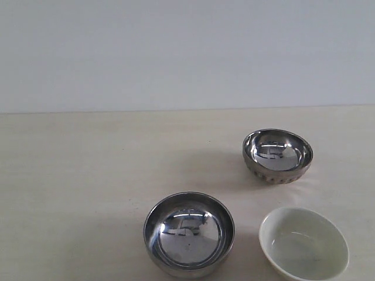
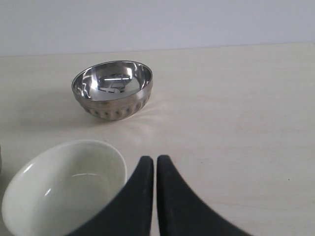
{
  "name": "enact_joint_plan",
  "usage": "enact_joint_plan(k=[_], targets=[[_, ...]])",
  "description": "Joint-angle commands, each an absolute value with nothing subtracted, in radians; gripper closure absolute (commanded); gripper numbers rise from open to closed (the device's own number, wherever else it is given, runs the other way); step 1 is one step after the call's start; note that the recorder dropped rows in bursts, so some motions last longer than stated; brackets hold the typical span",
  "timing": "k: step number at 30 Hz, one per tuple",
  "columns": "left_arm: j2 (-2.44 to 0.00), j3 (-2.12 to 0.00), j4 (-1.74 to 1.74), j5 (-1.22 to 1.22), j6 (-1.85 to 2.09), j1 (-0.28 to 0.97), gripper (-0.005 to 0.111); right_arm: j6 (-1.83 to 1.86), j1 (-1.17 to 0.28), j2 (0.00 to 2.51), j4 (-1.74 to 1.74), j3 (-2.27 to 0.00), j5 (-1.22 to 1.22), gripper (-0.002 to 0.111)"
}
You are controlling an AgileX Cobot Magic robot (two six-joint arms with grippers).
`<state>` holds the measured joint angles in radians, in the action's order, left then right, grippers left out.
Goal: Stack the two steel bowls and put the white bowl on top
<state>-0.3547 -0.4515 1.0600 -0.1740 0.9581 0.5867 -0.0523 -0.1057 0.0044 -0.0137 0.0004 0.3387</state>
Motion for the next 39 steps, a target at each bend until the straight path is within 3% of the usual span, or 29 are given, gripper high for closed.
enact_joint_plan(k=[1,8,39], targets=[[-0.207,-0.432,1.05,-0.187,0.991,0.591,0.103,-0.046,-0.1,0.0,-0.014,0.0,0.338,0.108],[0.0,-0.432,1.05,-0.19,1.002,0.591,0.103,-0.046,-0.1,0.0,-0.014,0.0,0.338,0.108],[0.0,-0.428,1.05,-0.209,1.035,0.589,0.103,-0.046,-0.1,0.0,-0.014,0.0,0.338,0.108]])
